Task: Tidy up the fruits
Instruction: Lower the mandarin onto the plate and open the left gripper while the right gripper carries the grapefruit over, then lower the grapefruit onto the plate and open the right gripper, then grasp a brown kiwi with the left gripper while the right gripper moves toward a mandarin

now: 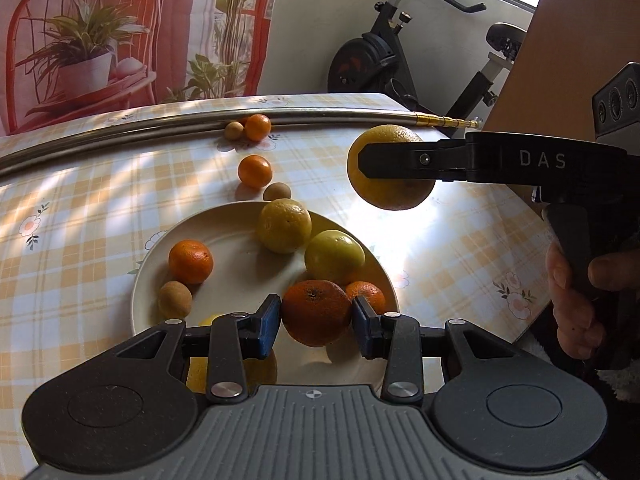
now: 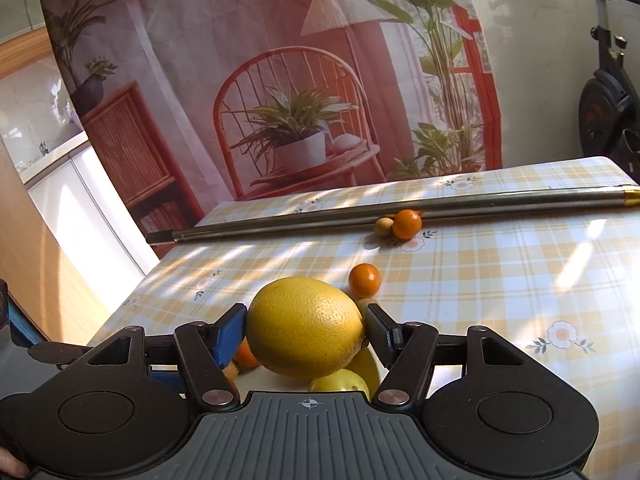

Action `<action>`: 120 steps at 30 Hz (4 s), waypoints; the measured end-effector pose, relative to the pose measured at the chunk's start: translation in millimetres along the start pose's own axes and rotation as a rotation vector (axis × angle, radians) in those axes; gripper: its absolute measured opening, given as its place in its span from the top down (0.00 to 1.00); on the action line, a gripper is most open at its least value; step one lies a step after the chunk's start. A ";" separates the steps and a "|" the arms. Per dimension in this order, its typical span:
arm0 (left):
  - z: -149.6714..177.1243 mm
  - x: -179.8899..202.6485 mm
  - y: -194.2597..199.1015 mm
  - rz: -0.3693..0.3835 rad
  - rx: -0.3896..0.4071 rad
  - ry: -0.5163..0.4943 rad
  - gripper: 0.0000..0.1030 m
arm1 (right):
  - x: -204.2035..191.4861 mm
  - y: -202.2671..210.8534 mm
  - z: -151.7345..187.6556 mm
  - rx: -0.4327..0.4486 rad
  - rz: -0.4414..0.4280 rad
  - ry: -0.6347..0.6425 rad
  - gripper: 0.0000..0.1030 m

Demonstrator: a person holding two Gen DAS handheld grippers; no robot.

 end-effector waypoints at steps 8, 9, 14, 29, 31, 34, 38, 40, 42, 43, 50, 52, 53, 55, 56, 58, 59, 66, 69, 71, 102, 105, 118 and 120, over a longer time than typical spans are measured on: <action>19.0 21.7 -18.2 0.046 -0.082 -0.073 0.60 | 16.1 16.0 5.8 0.026 0.018 -0.041 0.41; 20.7 21.9 -20.5 0.046 -0.089 -0.077 0.60 | 16.5 16.7 6.6 0.026 0.016 -0.044 0.41; 22.9 24.0 -26.8 0.044 -0.095 -0.114 0.60 | 13.9 17.0 7.9 0.028 0.003 -0.034 0.41; 0.3 7.3 1.3 0.020 0.055 -0.029 0.36 | 15.4 8.1 9.4 0.008 0.011 -0.055 0.41; -6.1 -2.2 11.1 -0.017 0.099 -0.005 0.35 | 13.6 7.2 9.5 0.002 0.010 -0.046 0.41; -17.1 -25.0 24.9 -0.113 0.152 0.044 0.35 | 9.5 3.1 10.2 -0.013 0.009 -0.030 0.41; -29.2 -53.4 42.8 -0.216 0.215 0.095 0.35 | -0.5 -11.3 10.3 -0.038 0.003 0.003 0.41; -33.0 -66.3 50.7 -0.273 0.241 0.102 0.35 | -10.4 -21.0 9.8 -0.056 -0.015 0.037 0.41; -35.3 -76.7 56.6 -0.305 0.261 0.122 0.35 | -22.2 -31.7 10.8 -0.079 -0.033 0.092 0.41; -36.3 -82.2 58.8 -0.317 0.271 0.137 0.35 | -27.4 -36.5 11.9 -0.092 -0.042 0.121 0.41; -33.2 -109.7 63.5 -0.347 0.276 0.203 0.36 | -67.4 -83.2 23.2 -0.191 -0.110 0.422 0.41; -29.4 -114.6 65.5 -0.342 0.278 0.214 0.36 | -72.9 -95.4 26.4 -0.209 -0.105 0.460 0.41; -28.8 -116.3 64.8 -0.339 0.278 0.217 0.36 | -75.2 -100.7 28.8 -0.220 -0.103 0.476 0.41; -27.1 -120.5 63.2 -0.328 0.277 0.232 0.36 | -79.1 -111.2 36.6 -0.251 -0.107 0.519 0.41; -26.1 -122.3 62.3 -0.325 0.273 0.240 0.36 | -80.7 -113.9 40.4 -0.263 -0.110 0.536 0.41; -24.2 -123.7 59.9 -0.326 0.267 0.246 0.36 | -81.3 -116.8 45.3 -0.277 -0.112 0.544 0.41; -23.8 -123.8 59.0 -0.327 0.266 0.245 0.36 | -79.9 -117.4 45.6 -0.271 -0.106 0.535 0.41; -22.0 -120.3 64.0 -0.318 0.275 0.257 0.36 | -68.4 -113.6 39.9 -0.266 -0.081 0.453 0.42; -24.5 -121.2 70.5 -0.314 0.295 0.283 0.36 | -66.5 -102.7 32.7 -0.249 -0.061 0.418 0.42; -23.9 -119.0 71.9 -0.314 0.290 0.279 0.36 | -66.9 -88.8 28.6 -0.231 -0.059 0.375 0.43; 4.9 -86.9 78.2 -0.264 0.254 0.225 0.35 | -89.5 -17.2 90.7 -0.310 -0.093 0.314 0.55; 7.2 -88.1 76.1 -0.269 0.250 0.224 0.35 | -94.4 -21.8 93.8 -0.332 -0.138 0.301 0.78; 10.1 -95.1 74.0 -0.302 0.246 0.229 0.36 | -102.1 -47.7 97.9 -0.370 -0.171 0.295 0.91; 9.6 -93.7 72.8 -0.300 0.244 0.222 0.36 | -105.2 -51.8 97.3 -0.369 -0.176 0.300 0.91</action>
Point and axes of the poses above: each gripper's, at about its wrist camera, not at the fingertips, and y roughly against the way its jaws point, x to its right, z to its underside, the point moved 6 cm from there along -y, roughly the way its jaws point, and after that the axes turned 13 degrees about x, right-handed, at the moved point
